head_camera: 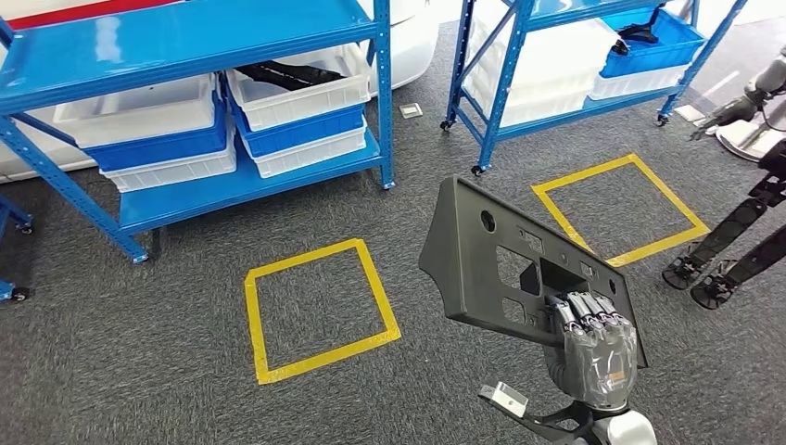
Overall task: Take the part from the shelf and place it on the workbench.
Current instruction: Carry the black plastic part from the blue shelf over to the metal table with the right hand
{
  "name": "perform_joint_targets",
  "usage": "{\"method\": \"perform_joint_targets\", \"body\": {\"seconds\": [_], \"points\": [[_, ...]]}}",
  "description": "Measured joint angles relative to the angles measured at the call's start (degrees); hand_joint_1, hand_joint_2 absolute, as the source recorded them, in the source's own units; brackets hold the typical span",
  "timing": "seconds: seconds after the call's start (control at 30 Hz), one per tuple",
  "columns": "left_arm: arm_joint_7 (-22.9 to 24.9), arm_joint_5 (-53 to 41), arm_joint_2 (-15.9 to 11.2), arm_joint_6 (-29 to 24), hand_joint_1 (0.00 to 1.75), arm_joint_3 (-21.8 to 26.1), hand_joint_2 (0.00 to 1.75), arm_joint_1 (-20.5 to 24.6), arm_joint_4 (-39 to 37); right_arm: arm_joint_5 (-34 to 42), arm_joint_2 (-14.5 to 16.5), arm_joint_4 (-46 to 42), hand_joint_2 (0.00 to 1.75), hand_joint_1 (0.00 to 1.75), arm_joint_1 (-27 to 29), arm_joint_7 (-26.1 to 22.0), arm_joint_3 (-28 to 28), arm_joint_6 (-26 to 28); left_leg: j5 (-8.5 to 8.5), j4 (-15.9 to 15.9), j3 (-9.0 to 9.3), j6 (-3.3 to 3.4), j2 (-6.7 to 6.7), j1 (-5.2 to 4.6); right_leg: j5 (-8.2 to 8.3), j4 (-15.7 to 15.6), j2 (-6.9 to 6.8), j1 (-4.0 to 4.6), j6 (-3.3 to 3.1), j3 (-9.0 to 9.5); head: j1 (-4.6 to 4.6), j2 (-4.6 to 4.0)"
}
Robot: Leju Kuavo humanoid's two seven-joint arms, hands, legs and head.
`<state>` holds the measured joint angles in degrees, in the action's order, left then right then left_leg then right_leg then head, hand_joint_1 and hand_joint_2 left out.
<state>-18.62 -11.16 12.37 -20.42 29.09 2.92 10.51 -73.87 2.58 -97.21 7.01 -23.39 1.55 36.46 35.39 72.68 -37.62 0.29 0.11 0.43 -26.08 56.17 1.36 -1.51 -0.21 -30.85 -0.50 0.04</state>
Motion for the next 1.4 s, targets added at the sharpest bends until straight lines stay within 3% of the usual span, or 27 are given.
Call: {"method": "perform_joint_targets", "body": {"seconds": [0.03, 0.07, 0.13, 0.17, 0.23, 0.3, 0.37, 0.43, 0.5, 0.53, 0.6, 0.67, 0.73, 0.8, 0.87, 0.93, 0.97, 1.03, 1.07, 1.1, 1.13, 1.17, 1.23, 1.27, 1.33, 1.4], "points": [[-0.27, 0.17, -0.01, 0.60, 0.00, 0.07, 0.00, -0.04, 0.00, 0.10, 0.01, 0.21, 1.75, 1.75, -0.01, -0.02, 0.00, 0.00, -0.57, 0.16, 0.07, -0.02, -0.10, 0.10, 0.04, 0.10, 0.68, 0.00, 0.05, -0.08, 0.02, 0.00], [-0.46, 0.27, -0.02, 1.01, 0.00, 0.10, 0.00, -0.04, 0.00, 0.17, 0.01, 0.39, 1.75, 1.75, -0.05, -0.03, 0.00, 0.00, -2.14, -1.86, 1.18, -0.01, -0.26, 0.23, 0.08, 0.22, 1.38, -0.04, 0.12, -0.11, 0.03, 0.00], [-0.66, 0.32, -0.02, 1.53, 0.00, 0.15, 0.00, -0.02, 0.00, 0.28, 0.02, 0.68, 1.75, 1.75, -0.27, -0.05, 0.02, 0.00, -5.85, -9.28, 4.94, 0.01, -2.15, 0.62, 0.11, 0.59, 2.74, -0.02, 0.31, -0.24, 0.04, 0.00], [-0.72, 0.32, -0.01, 1.64, 0.00, 0.20, 0.00, -0.01, 0.00, 0.32, 0.03, 0.77, 1.75, 1.75, -0.47, -0.07, 0.03, 0.00, -6.83, -12.34, 6.37, 0.02, -3.28, 0.77, 0.16, 0.82, 3.40, 0.08, 0.54, -0.50, 0.02, 0.00], [-0.78, 0.33, -0.03, 1.68, 0.00, 0.29, 0.00, 0.03, 0.00, 0.41, 0.04, 0.88, 1.75, 1.75, -0.76, -0.11, 0.04, 0.00, -6.95, -14.62, 7.26, 0.19, -4.44, 0.68, 0.50, 0.97, 4.56, 0.23, 1.31, -1.30, 0.02, 0.00], [-0.79, 0.34, -0.02, 1.56, 0.00, 0.32, 0.00, 0.13, 0.01, 0.48, -0.01, 0.91, 1.75, 1.75, -0.80, -0.17, 0.05, 0.00, -7.31, -15.03, 7.18, 0.93, -3.14, 0.44, 0.87, 0.98, 5.38, 0.12, 2.24, -2.16, 0.04, 0.00], [-0.79, 0.35, 0.03, 1.50, 0.00, 0.34, 0.00, 0.15, 0.02, 0.54, -0.09, 0.95, 1.75, 1.75, -0.88, -0.19, 0.09, 0.00, -7.91, -15.62, 7.11, 1.99, -1.60, 0.44, -0.29, 3.32, 3.48, 0.26, 2.41, -3.79, -0.17, 0.00], [-0.78, 0.41, 0.05, 1.68, 0.00, 0.38, 0.00, 0.11, 0.02, 0.53, -0.14, 1.08, 1.75, 1.75, -1.06, -0.20, 0.15, 0.00, -8.20, -15.85, 6.87, 2.62, -0.01, 0.31, -3.43, 10.03, 0.53, 0.43, 1.93, -7.05, -0.46, 0.00], [-0.75, 0.74, 0.02, 2.44, 0.00, 0.53, 0.00, 0.05, 0.02, 0.34, -0.15, 1.36, 1.75, 1.75, -1.12, -0.14, 0.17, 0.00, -8.26, -15.82, 6.64, 2.75, 1.68, 0.11, -5.79, 16.59, -0.44, 0.38, 1.92, -9.83, -0.55, 0.00], [-0.73, 0.93, 0.01, 2.94, 0.00, 0.68, 0.00, 0.05, 0.02, 0.19, -0.16, 1.53, 1.75, 1.75, -1.12, -0.09, 0.18, 0.00, -8.27, -15.81, 6.59, 2.75, 2.50, 0.05, -5.81, 17.18, -0.66, 0.35, 2.19, -9.76, -0.56, 0.00], [-0.72, 1.15, 0.06, 3.53, 0.00, 0.93, 0.00, 0.09, 0.02, -0.09, -0.17, 1.80, 1.75, 1.75, -1.17, 0.04, 0.20, 0.00, -8.27, -15.79, 6.67, 2.69, 4.00, 0.03, -3.78, 11.66, -1.76, 0.28, 2.92, -6.18, -0.58, 0.00], [-0.72, 1.35, 0.14, 3.68, 0.00, 1.03, 0.00, 0.16, 0.02, -0.24, -0.17, 1.90, 1.75, 1.75, -1.48, 0.17, 0.27, 0.00, -8.18, -15.71, 6.81, 2.34, 5.17, -0.22, -1.66, 3.73, -4.43, 0.53, 2.99, -1.63, -0.58, 0.00], [-0.69, 1.55, 0.16, 3.72, 0.00, 1.16, 0.00, 0.23, 0.02, -0.30, -0.18, 1.98, 1.75, 1.75, -1.84, 0.40, 0.45, 0.00, -8.10, -15.60, 6.90, 1.76, 6.22, -0.55, -0.86, 0.62, -5.56, 0.94, 2.37, -0.17, -0.46, 0.00], [-0.64, 1.58, 0.16, 3.64, 0.00, 1.27, 0.00, 0.34, 0.02, -0.36, -0.26, 2.11, 1.75, 1.75, -1.95, 0.62, 0.58, 0.00, -7.97, -15.55, 6.98, 1.16, 7.06, -0.46, -0.48, 0.50, -4.25, 0.82, 1.72, -0.51, -0.37, 0.00], [-0.61, 1.61, 0.15, 3.55, 0.00, 1.39, 0.00, 0.43, 0.02, -0.44, -0.32, 2.23, 1.75, 1.75, -2.07, 0.78, 0.72, 0.00, -6.38, -13.73, 6.39, 0.42, 5.16, -0.10, -0.07, 0.31, -3.01, 0.29, 1.01, -0.57, -0.29, 0.00], [-0.55, 1.63, 0.13, 3.50, 0.00, 1.55, 0.00, 0.37, 0.02, -0.51, -0.27, 2.40, 1.75, 1.75, -2.41, 0.95, 1.08, -0.01, -2.55, -7.69, 3.90, -0.09, 1.65, 0.12, 0.32, 0.23, -1.82, 0.02, 0.34, -0.73, -0.14, 0.00], [-0.51, 1.63, 0.13, 3.45, 0.00, 1.63, 0.00, 0.28, 0.02, -0.55, -0.23, 2.54, 1.75, 1.75, -2.55, 1.01, 1.30, -0.01, -0.55, -3.76, 2.17, -0.16, 0.60, 0.15, 0.48, 0.24, -1.17, 0.05, 0.08, -0.90, -0.10, 0.00], [-0.44, 1.65, 0.11, 3.37, 0.00, 1.75, 0.00, 0.10, 0.01, -0.55, -0.21, 2.85, 1.75, 1.75, -2.62, 1.09, 1.59, -0.01, 0.87, 0.95, 0.05, -0.19, -0.05, 0.18, 0.62, 0.27, 0.28, 0.13, -0.10, -1.08, -0.06, 0.00], [-0.44, 1.66, 0.11, 3.34, 0.00, 1.78, 0.00, 0.06, 0.01, -0.55, -0.21, 3.02, 1.75, 1.75, -2.61, 1.16, 1.65, 0.00, -0.02, 0.51, 0.31, -0.14, -0.15, 0.23, 0.68, 0.30, 1.03, 0.13, -0.09, -1.09, -0.05, 0.00], [-0.44, 1.67, 0.11, 3.33, 0.00, 1.79, 0.00, 0.06, 0.01, -0.55, -0.22, 3.16, 1.75, 1.75, -2.61, 1.23, 1.68, 0.00, -1.76, -1.96, 1.53, -0.04, -0.33, 0.29, 0.73, 0.34, 1.78, 0.11, -0.03, -1.05, -0.04, 0.00], [-0.44, 1.68, 0.11, 3.33, 0.00, 1.80, 0.00, 0.08, 0.02, -0.56, -0.22, 3.26, 1.75, 1.75, -2.65, 1.29, 1.72, 0.00, -3.81, -5.58, 3.30, 0.08, -1.06, 0.40, 0.78, 0.40, 2.45, 0.08, 0.06, -1.02, -0.02, 0.00], [-0.44, 1.68, 0.09, 3.33, 0.00, 1.82, 0.00, 0.08, 0.02, -0.56, -0.22, 3.34, 1.75, 1.75, -2.73, 1.33, 1.76, 0.00, -5.52, -9.44, 5.15, 0.22, -2.68, 0.53, 0.81, 0.57, 3.09, 0.19, 0.21, -1.10, -0.02, 0.00], [-0.43, 1.68, 0.03, 3.33, 0.00, 1.87, 0.00, 0.10, 0.02, -0.59, -0.22, 3.43, 1.75, 1.75, -3.00, 1.35, 1.89, -0.01, -6.99, -14.18, 7.22, 0.38, -5.01, 0.59, 1.00, 0.88, 4.32, 0.42, 0.76, -1.74, -0.08, 0.00], [-0.42, 1.68, 0.01, 3.33, 0.00, 1.90, 0.00, 0.11, 0.02, -0.60, -0.23, 3.46, 1.75, 1.75, -3.12, 1.36, 1.96, -0.01, -7.02, -14.90, 7.42, 0.53, -5.33, 0.44, 1.19, 0.96, 4.97, 0.45, 1.18, -2.18, -0.10, 0.00], [-0.41, 1.67, 0.06, 3.35, 0.00, 1.91, 0.00, 0.17, 0.02, -0.60, -0.29, 3.47, 1.75, 1.75, -3.17, 1.37, 2.05, -0.01, -7.43, -15.33, 7.34, 1.22, -3.76, 0.24, 1.54, 1.12, 5.50, 0.38, 1.98, -3.15, -0.10, 0.00], [-0.42, 1.64, 0.14, 3.37, 0.00, 1.92, 0.00, 0.15, 0.02, -0.62, -0.39, 3.48, 1.75, 1.75, -3.32, 1.49, 2.08, 0.00, -8.01, -15.90, 7.34, 2.05, -2.14, 0.34, 0.20, 3.89, 3.12, 0.50, 2.07, -4.85, -0.32, 0.00]]}}
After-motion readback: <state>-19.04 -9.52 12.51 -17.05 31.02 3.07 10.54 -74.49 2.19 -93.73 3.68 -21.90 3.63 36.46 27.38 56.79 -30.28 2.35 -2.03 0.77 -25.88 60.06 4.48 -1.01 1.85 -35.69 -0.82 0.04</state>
